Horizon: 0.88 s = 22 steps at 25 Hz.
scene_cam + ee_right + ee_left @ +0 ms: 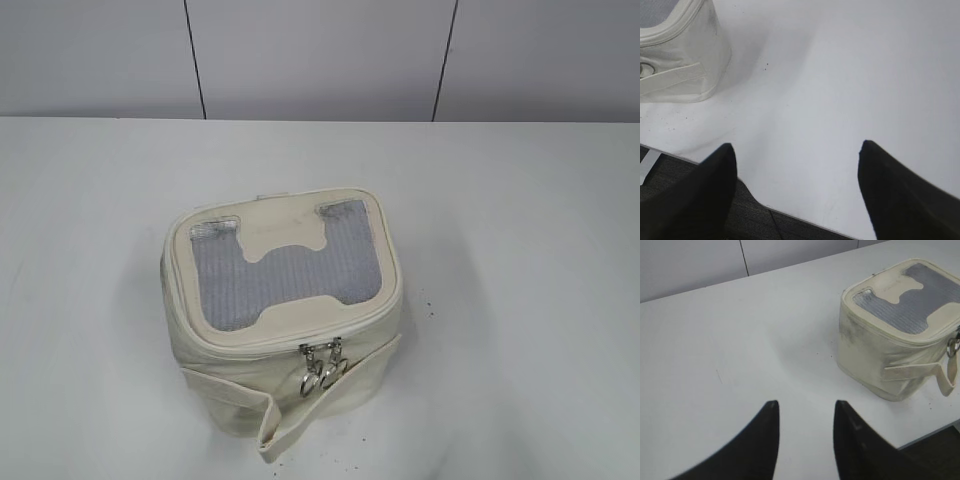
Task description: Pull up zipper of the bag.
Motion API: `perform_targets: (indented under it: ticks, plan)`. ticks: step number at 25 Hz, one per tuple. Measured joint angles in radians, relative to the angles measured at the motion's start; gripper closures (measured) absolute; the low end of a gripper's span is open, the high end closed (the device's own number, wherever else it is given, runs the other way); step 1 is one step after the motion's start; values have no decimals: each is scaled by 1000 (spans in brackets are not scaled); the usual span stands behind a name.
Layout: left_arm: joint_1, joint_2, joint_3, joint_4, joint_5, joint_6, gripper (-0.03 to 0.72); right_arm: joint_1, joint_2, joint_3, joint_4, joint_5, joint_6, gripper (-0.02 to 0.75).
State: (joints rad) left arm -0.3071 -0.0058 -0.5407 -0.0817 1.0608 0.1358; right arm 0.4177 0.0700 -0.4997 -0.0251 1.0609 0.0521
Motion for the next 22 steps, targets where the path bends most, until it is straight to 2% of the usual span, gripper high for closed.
perform_targets:
  ticks: [3,7,10,14,22]
  plan:
    - [62,0,0,0,0,0,403,-78,0,0,0,0,0,151]
    - [212,0,0,-1,0,0,403,-247,-5,0,0,0,-1,151]
    - [301,0,0,-2,0,0,403,-327,-17,0,0,0,-1,151]
    - [320,0,0,-2,0,0,403,-358,-39,0,0,0,-1,151]
    - [320,0,0,-2,0,0,403,-358,-75,0,1,-3,-1,151]
